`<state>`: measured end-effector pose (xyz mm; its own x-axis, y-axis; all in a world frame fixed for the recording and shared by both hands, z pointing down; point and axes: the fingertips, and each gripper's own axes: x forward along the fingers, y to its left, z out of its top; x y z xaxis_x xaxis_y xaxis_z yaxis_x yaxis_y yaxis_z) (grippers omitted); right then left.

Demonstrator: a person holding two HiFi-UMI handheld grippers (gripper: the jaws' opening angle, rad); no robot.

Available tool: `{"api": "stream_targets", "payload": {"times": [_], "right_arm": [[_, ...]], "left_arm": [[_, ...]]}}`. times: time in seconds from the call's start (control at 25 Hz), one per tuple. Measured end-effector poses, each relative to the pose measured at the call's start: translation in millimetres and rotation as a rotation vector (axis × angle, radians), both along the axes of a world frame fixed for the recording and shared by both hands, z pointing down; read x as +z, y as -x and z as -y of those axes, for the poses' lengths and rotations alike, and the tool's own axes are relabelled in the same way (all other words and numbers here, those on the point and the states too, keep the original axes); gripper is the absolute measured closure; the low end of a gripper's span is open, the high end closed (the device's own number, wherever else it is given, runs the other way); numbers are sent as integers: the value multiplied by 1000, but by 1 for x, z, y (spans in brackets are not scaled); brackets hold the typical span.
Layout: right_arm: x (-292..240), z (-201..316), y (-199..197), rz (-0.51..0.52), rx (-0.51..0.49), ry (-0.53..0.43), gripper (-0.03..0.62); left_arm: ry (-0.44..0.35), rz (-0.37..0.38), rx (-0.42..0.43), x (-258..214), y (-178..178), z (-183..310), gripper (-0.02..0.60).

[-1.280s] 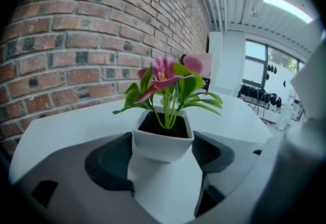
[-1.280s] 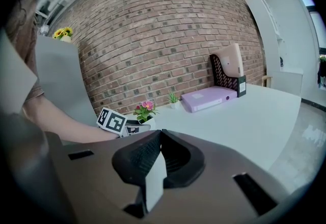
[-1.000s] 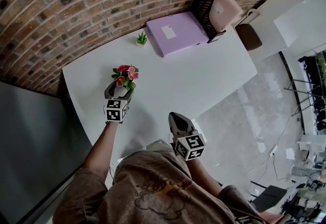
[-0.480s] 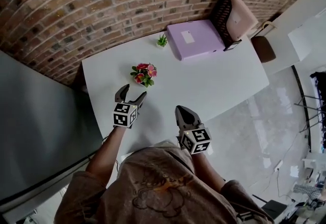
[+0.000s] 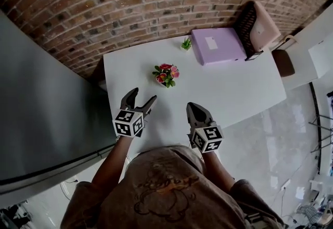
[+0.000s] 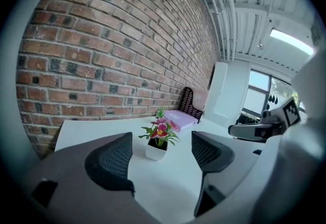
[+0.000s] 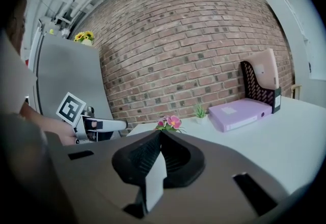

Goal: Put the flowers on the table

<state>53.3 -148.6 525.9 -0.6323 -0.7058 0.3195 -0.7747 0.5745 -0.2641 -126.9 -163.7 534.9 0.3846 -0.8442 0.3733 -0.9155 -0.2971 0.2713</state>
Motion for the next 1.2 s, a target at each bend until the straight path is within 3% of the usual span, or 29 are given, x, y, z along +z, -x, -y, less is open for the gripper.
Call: {"api": "stream_targets", "payload": {"times": [0.28, 0.64, 0.92, 1.04, 1.2], "right_arm": [[-12, 5, 36, 6, -85, -22, 591], [-26, 16, 51, -2, -126, -45, 591], [-28, 21, 52, -14, -134, -49, 591], [-29, 22, 51, -16, -137, -55, 591], [-30, 21, 51, -20, -145, -75, 591]], "left_arm": [[-59, -33, -69, -33, 23, -28, 219], [-112, -5, -126, -52, 45, -41, 226], [-132, -6, -126, -48, 48, -46, 397], [-145, -4, -148, -47, 50, -47, 502], [-159, 6, -159, -45, 53, -46, 549]]}}
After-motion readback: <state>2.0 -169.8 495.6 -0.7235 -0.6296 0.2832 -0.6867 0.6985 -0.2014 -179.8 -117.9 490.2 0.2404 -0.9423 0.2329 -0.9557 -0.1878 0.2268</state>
